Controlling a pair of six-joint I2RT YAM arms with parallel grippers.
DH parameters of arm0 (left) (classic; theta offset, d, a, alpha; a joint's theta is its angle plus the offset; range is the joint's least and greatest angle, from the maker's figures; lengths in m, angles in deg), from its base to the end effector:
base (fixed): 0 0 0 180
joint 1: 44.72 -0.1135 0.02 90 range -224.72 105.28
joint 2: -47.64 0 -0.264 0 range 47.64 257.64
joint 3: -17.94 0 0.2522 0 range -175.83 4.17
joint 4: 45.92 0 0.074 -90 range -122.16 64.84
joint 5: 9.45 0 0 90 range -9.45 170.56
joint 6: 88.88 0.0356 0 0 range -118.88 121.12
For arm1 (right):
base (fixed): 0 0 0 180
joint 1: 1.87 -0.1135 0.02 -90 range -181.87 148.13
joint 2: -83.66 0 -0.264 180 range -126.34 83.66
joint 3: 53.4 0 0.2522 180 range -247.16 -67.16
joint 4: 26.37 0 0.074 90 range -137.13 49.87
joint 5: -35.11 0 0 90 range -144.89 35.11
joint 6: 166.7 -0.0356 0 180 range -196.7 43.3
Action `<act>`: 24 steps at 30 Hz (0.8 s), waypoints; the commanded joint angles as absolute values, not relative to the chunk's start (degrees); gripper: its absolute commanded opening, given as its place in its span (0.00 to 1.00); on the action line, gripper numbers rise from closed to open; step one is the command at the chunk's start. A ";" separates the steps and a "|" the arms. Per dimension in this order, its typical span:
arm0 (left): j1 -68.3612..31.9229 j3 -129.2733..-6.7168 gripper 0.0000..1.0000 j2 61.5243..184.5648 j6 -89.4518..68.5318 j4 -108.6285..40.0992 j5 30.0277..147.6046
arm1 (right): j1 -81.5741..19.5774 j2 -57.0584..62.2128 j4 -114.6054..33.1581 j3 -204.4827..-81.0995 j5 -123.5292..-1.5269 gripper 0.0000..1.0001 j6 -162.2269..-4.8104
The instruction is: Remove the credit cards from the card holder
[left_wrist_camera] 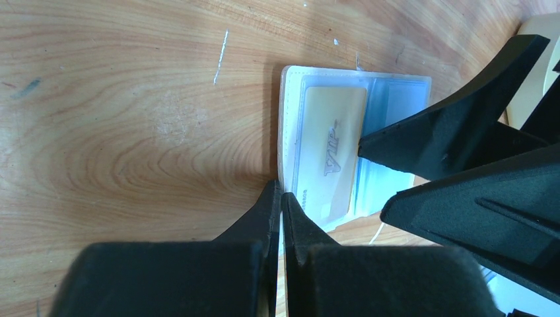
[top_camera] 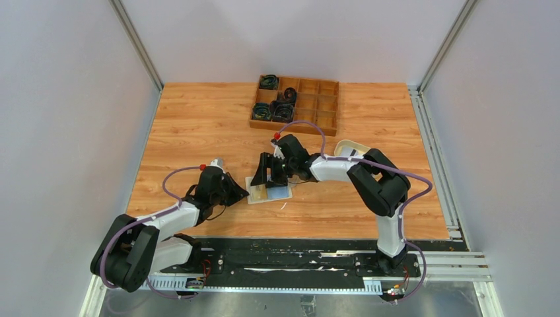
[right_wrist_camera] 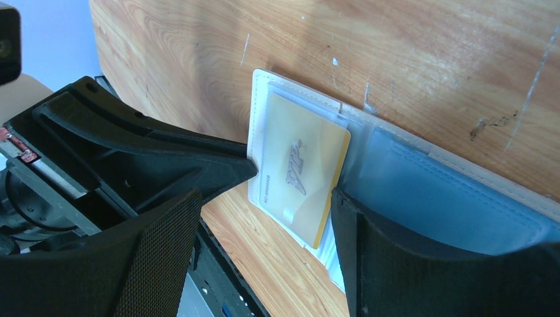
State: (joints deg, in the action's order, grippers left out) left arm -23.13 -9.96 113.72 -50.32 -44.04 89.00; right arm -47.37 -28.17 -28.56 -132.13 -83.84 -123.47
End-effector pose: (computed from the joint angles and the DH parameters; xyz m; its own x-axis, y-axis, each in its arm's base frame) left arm 0.1792 -0.0765 0.1286 -0.7394 -0.5392 -0.4031 -0.1759 0.7327 -0.6574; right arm 0.2788 0.3083 0.1601 -0.9339 -0.0407 -0.3553 -0.3221 0.5273 0.7863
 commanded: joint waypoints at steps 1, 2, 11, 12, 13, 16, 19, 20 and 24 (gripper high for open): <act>-22.82 -9.12 0.00 112.76 -49.86 -44.12 88.12 | -47.53 -29.91 -34.02 -131.86 -81.55 0.76 -125.48; -22.82 -9.16 0.00 112.69 -49.83 -44.05 88.07 | -47.61 -29.77 -35.05 -131.62 -80.74 0.76 -125.69; -22.81 -9.03 0.00 112.27 -49.70 -43.67 87.73 | -47.67 -29.57 -39.14 -127.26 -75.01 0.78 -127.00; -22.79 -9.09 0.00 112.13 -49.62 -43.50 87.68 | -47.66 -29.68 -39.38 -126.74 -74.61 0.78 -127.30; -22.76 -9.10 0.00 111.95 -49.55 -43.22 87.55 | -47.66 -29.86 -38.94 -126.15 -74.55 0.79 -127.54; -22.75 -9.13 0.00 111.61 -49.26 -42.72 87.10 | -47.66 -30.29 -32.89 -123.64 -77.96 0.79 -129.35; -22.82 -9.12 0.00 112.12 -49.15 -42.75 87.05 | -47.88 -31.46 -20.94 -121.06 -83.40 0.78 -131.83; -22.79 -9.16 0.00 112.22 -49.23 -42.71 87.06 | -47.99 -32.04 -17.98 -120.89 -85.17 0.78 -132.48; -22.82 -9.31 0.00 111.68 -49.01 -42.48 86.68 | -48.51 -33.74 -7.90 -119.88 -90.24 0.77 -134.94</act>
State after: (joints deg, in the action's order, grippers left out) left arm -23.16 -9.85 112.50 -49.88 -42.77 87.80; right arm -47.10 -28.30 -12.40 -123.58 -85.24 -132.56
